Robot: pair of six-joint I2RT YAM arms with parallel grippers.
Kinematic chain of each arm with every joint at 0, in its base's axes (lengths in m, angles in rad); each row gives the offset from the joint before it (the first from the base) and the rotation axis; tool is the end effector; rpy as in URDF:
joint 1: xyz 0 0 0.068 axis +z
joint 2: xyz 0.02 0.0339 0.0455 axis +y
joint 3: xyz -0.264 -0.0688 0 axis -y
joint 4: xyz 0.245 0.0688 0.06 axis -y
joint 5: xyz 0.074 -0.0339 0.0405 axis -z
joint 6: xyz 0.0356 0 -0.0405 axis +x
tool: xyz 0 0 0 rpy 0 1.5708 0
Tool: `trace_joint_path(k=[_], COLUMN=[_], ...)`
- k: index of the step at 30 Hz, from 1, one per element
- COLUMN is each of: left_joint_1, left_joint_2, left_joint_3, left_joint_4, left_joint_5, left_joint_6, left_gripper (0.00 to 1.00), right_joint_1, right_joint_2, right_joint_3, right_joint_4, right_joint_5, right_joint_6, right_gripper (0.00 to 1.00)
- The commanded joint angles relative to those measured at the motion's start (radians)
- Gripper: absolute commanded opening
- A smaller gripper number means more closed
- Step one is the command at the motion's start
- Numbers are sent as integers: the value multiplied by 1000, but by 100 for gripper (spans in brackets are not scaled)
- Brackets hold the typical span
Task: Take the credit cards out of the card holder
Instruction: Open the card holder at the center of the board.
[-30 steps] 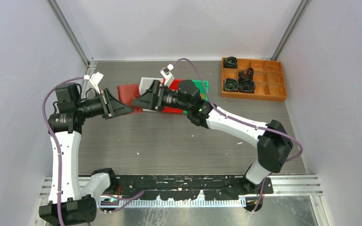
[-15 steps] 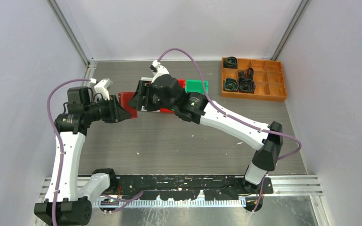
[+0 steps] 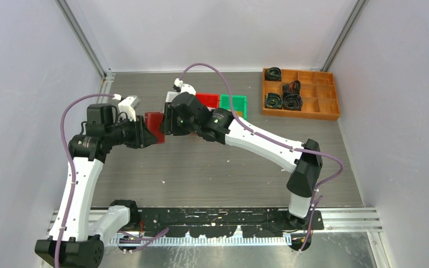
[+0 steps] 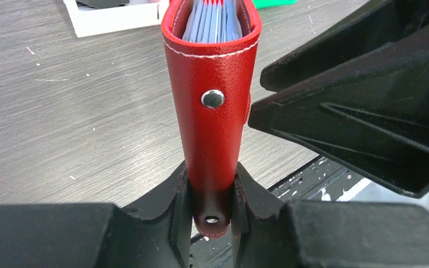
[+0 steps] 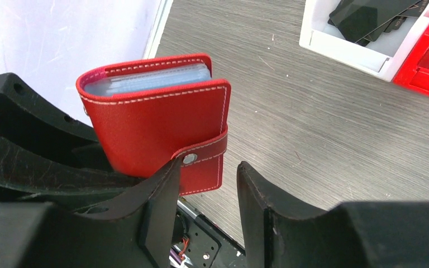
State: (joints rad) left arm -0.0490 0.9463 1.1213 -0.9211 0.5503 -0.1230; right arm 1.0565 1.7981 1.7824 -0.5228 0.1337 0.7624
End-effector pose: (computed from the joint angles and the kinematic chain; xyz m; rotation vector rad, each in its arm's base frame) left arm 0.1720 -0.0271 0.3586 0.1961 2.2787 -0.7237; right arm 0.2104 0.3627 0.3708 -0.2451 2.2379 0.9149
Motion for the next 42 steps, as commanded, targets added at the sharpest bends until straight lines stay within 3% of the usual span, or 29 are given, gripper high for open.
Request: trace_joint_path(k=[1,20,29,34,37,42], left_joint_1=[-21,-53,-57,-57,-57,-58], left_joint_2=[-33,-31,-29,-28,-24,-21], left_joint_3=[36,35,57,73,79,86], left_joint_4=[19,22,-1,-2,-4,-2], left_joint_5=[1,-23,-8,-7,-18,-37], left_joint_6=[0,-10,-12,-20,-18,-15], left_gripper=[0,0,0,0,0,0], right_joint_1=[5,26,26,26,26,26], right_joint_2=[-12,33,43,61,64,51], right_joint_3=[46,85,113,124,121,106], right_joint_4=[30,20,-34,-57,-60,-51], right_joint_5=[36,28,170,175,169,166], right_joint_6=[11,17,-33,-40,-40,-38], right_gripper=[47,45,30,20,9,1])
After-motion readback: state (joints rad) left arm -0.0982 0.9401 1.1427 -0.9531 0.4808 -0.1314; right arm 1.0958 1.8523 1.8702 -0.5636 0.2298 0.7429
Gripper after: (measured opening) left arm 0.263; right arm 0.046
